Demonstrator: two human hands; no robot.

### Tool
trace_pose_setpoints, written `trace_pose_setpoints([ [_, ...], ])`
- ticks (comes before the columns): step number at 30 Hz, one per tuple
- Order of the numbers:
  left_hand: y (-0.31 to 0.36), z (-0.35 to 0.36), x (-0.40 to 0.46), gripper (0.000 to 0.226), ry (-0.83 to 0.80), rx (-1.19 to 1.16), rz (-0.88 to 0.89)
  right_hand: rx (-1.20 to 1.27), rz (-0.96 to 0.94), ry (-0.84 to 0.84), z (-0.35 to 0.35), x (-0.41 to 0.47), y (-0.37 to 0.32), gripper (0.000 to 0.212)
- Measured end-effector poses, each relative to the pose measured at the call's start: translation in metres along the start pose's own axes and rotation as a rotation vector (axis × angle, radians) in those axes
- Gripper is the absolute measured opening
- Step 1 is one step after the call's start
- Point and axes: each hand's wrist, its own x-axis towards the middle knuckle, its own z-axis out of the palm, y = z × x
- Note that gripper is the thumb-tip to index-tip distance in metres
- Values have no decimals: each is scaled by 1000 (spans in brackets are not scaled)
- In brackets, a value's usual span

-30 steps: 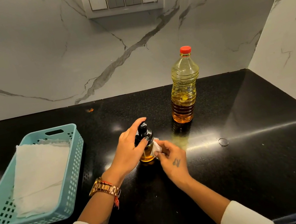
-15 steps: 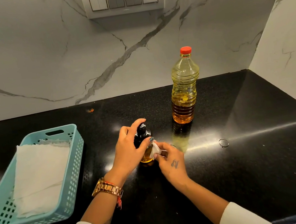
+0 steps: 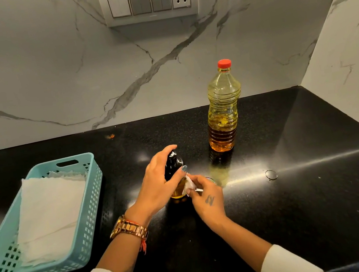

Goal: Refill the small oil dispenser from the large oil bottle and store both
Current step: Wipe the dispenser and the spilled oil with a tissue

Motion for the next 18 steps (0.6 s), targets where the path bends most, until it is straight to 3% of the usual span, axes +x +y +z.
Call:
trace_pose_setpoints([
  [4,2,3,2,50,85,109,-38,9,57,-28,-6,26,-12,27],
  [10,2,-2,0,59,82,137,-7,87,-110,25,-8,8,-19,34],
  [14,2,-5,0,68,73,98,3,-1,-5,-49,2,-2,6,36],
  [18,4,-6,-2,60,70,46,4,-57,30,-45,-7,23,-13,34],
])
